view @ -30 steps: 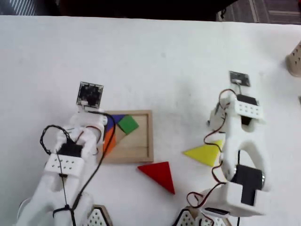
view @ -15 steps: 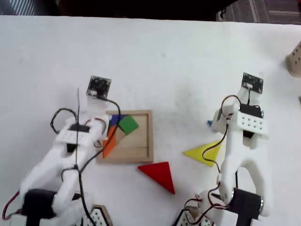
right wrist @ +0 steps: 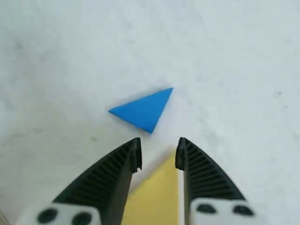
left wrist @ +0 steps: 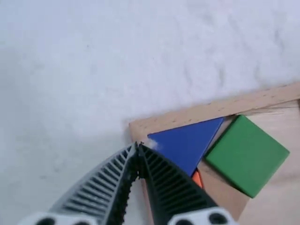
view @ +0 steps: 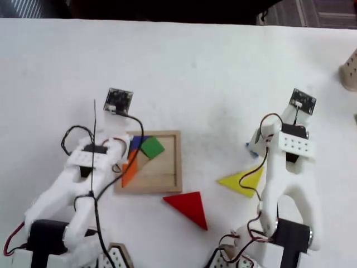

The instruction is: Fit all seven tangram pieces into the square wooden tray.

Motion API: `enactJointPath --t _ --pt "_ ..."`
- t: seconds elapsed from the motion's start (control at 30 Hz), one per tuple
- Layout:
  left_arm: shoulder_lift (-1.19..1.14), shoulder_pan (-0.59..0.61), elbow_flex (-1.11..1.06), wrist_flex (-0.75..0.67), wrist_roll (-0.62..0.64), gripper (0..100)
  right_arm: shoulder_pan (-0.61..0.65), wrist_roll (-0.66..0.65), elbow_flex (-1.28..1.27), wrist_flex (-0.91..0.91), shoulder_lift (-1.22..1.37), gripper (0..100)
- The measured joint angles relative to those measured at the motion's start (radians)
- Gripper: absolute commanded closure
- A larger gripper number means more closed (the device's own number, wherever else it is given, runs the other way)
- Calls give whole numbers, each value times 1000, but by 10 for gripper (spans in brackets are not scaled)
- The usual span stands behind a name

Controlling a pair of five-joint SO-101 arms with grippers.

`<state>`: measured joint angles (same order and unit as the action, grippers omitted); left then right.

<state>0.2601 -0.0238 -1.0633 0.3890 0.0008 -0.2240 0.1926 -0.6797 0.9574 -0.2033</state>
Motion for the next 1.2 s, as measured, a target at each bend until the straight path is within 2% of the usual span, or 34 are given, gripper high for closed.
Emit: enactJointPath --t 0.07,0.27,0.43,0.53,0.63,0.73,0.8,0.9,1.07,1.2 --pt "0 0 0 0 0 976 0 -63 0 -44 37 875" --pt "0 0 0 0 0 976 35 -446 -5 -64 71 875" --pt "0 0 0 -6 0 976 55 -592 -8 -49 71 875" --pt "0 0 0 -6 0 976 57 -743 -6 -49 71 875" --pt "0 0 0 -6 0 976 57 -1014 -6 -31 71 875" --pt "0 0 0 -6 0 976 54 -1353 -5 -23 71 872" --pt "0 0 0 -6 0 976 48 -1511 5 -23 71 872" --pt "0 0 0 -6 -6 976 43 -1567 58 -23 71 872" --pt "0 0 0 -6 -91 976 35 -1553 97 -23 71 865" --pt "0 0 0 -6 -107 976 37 -1553 97 29 71 769"
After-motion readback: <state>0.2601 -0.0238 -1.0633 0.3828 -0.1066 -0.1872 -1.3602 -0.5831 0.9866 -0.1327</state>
